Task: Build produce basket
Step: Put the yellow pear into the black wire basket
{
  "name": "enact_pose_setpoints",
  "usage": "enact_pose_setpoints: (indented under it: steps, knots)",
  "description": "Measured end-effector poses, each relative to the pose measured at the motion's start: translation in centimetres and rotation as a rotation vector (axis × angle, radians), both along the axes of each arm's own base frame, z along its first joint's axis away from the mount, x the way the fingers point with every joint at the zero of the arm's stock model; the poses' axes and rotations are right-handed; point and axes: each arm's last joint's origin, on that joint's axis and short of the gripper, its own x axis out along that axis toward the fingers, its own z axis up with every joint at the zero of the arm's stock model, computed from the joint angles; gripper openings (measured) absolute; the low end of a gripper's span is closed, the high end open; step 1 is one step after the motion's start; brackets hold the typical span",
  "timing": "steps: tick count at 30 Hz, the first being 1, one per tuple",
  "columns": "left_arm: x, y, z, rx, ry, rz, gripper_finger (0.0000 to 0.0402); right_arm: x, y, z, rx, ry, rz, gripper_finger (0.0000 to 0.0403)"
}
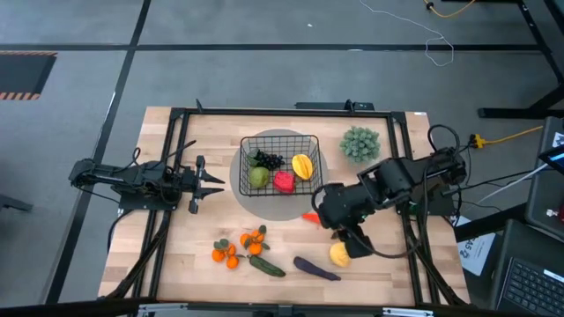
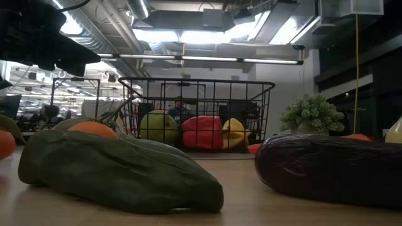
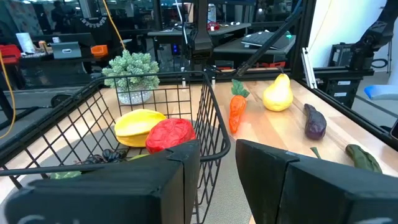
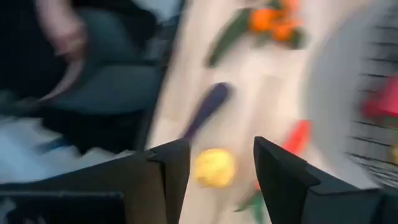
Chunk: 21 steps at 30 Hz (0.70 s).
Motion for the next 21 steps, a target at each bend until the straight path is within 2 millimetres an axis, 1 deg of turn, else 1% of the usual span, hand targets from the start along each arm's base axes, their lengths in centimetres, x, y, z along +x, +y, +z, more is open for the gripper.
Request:
enact_pose_setpoints:
  steps: [5,8,13,21]
  knots:
    - [0.0,0.0,0.0,0.0,0.0,0.0,0.0094,-0.2,0.5,0.0,-0.161,-0.071,-0.212,0.0163]
    - [0.0,0.0,0.0,0.0,0.0,0.001,0.0094,-0.2,1.1,-0.3,-0.228,-0.105,-0.284,0.0163]
    - [0.0,0.0,0.0,0.0,0.0,0.0,0.0094,0.1,3.0,-1.8,-0.274,-0.056,-0.279,0.0163]
    - [0.0,0.0,0.0,0.0,0.0,0.0,0.0094,0.9,6.6,-5.8,-0.368,0.074,-0.191,0.0163]
